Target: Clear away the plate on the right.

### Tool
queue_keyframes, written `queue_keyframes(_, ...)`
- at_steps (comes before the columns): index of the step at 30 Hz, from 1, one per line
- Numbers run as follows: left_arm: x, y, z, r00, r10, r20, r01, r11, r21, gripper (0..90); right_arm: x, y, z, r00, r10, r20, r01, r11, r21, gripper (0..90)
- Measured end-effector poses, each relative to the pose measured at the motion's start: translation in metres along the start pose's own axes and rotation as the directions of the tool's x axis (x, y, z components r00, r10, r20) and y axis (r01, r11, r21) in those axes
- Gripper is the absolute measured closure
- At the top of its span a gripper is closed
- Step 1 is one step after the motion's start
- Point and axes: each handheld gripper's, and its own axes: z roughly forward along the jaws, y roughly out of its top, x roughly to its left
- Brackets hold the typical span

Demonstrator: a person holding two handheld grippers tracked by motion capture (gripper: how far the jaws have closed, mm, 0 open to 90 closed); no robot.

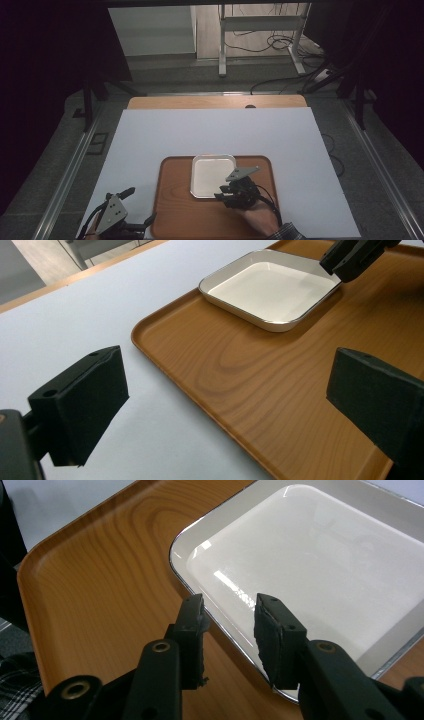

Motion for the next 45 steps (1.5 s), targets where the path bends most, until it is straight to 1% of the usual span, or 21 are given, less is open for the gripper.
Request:
queue_keyframes(7,0.000,0.000,0.000,1.0000,-0.001,0.000,0.001,1.0000,0.000,2.9,-0.002,0.000,-0.005,0.9999,-0.001,0.012,0.001,1.000,-0.010,60.6)
queue_keyframes(11,0.000,0.000,0.000,1.0000,-0.001,0.000,0.001,1.0000,-0.001,2.9,-0.004,-0.001,-0.009,0.9998,0.012,0.014,-0.011,1.000,-0.015,57.9)
queue_keyframes(15,0.000,0.000,0.000,1.0000,-0.001,0.000,0.001,1.0000,-0.001,2.9,-0.005,-0.002,-0.011,0.9997,0.014,0.020,-0.014,1.000,-0.017,55.5)
queue_keyframes(18,0.000,0.000,0.000,1.0000,-0.001,0.001,0.001,1.0000,-0.001,2.9,-0.006,-0.004,-0.015,0.9993,0.017,0.033,-0.016,1.000,-0.025,51.3)
queue_keyframes(22,0.000,0.000,0.000,1.0000,-0.002,0.001,0.002,1.0000,-0.001,2.9,-0.008,-0.006,-0.019,0.9986,0.020,0.050,-0.018,0.999,-0.033,48.7)
queue_keyframes(27,0.000,0.000,0.000,1.0000,-0.001,0.002,0.001,1.0000,0.001,2.9,-0.011,-0.007,-0.024,0.9970,0.019,0.076,-0.015,0.999,-0.049,45.4)
queue_keyframes(34,0.000,0.000,0.000,1.0000,0.000,0.003,0.000,1.0000,-0.001,2.9,-0.015,-0.008,-0.028,0.9950,0.004,0.100,0.000,0.999,-0.047,40.2)
queue_keyframes(39,0.000,0.000,0.000,1.0000,0.001,0.003,-0.001,1.0000,-0.002,2.9,-0.017,-0.008,-0.033,0.9941,0.003,0.109,0.005,0.998,-0.069,34.3)
queue_keyframes(45,0.000,0.000,0.000,1.0000,0.001,0.005,-0.001,1.0000,-0.002,2.9,-0.017,-0.007,-0.040,0.9927,-0.008,0.120,0.020,0.995,-0.099,26.9)
